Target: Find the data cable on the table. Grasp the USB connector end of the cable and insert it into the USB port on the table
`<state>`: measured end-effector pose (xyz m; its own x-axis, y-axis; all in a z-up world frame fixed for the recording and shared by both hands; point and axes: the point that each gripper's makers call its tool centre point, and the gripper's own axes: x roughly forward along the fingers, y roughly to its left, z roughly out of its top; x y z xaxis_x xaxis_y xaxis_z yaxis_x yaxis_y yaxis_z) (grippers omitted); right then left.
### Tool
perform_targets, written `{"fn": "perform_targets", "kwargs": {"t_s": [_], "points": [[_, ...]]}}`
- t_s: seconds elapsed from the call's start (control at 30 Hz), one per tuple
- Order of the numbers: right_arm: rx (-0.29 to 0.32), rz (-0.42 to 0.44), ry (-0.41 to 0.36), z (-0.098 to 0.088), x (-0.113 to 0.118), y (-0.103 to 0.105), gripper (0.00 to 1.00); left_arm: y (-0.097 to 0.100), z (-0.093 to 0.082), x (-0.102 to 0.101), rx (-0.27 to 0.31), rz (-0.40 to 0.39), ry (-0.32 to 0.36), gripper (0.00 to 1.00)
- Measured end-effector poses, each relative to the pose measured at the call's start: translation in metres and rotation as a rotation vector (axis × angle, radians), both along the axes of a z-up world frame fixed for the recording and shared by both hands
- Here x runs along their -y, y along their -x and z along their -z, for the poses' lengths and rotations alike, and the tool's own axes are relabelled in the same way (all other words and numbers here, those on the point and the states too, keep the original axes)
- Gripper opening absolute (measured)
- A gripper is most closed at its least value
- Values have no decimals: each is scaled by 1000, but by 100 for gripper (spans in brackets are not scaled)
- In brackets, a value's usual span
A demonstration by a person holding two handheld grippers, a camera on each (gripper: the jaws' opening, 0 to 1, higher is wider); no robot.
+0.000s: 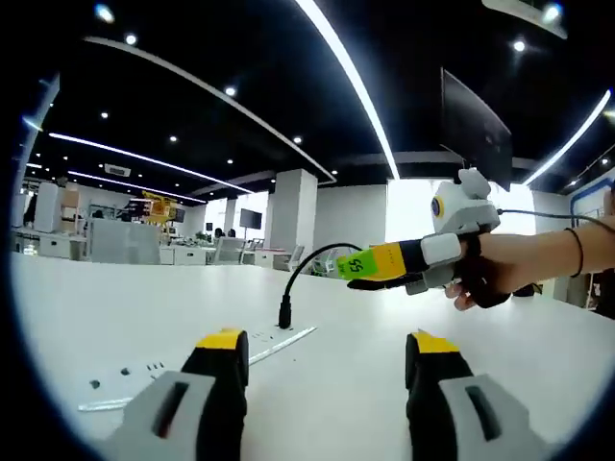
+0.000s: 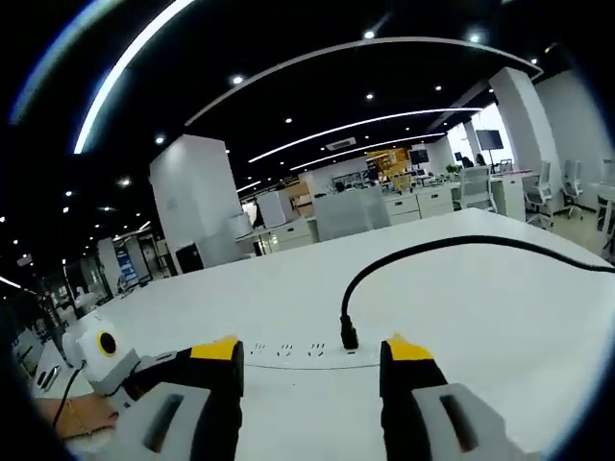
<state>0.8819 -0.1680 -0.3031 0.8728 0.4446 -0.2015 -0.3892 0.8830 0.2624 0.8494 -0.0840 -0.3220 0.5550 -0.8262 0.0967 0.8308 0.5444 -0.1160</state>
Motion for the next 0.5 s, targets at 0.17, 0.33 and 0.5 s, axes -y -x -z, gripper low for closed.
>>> {"fn": "perform_targets", "kwargs": {"t_s": [0.17,0.33,0.5], "points": [[79,-67,107,0,-18,27,56,18,0,-5,-19,17,3,67],[136,-66,36,-15,-30,49,55,34,-1,-26,-22,-51,-10,68],[229,-61,20,-35,-42,79,55,60,-11,-44,-3,-86,-19,69]]}}
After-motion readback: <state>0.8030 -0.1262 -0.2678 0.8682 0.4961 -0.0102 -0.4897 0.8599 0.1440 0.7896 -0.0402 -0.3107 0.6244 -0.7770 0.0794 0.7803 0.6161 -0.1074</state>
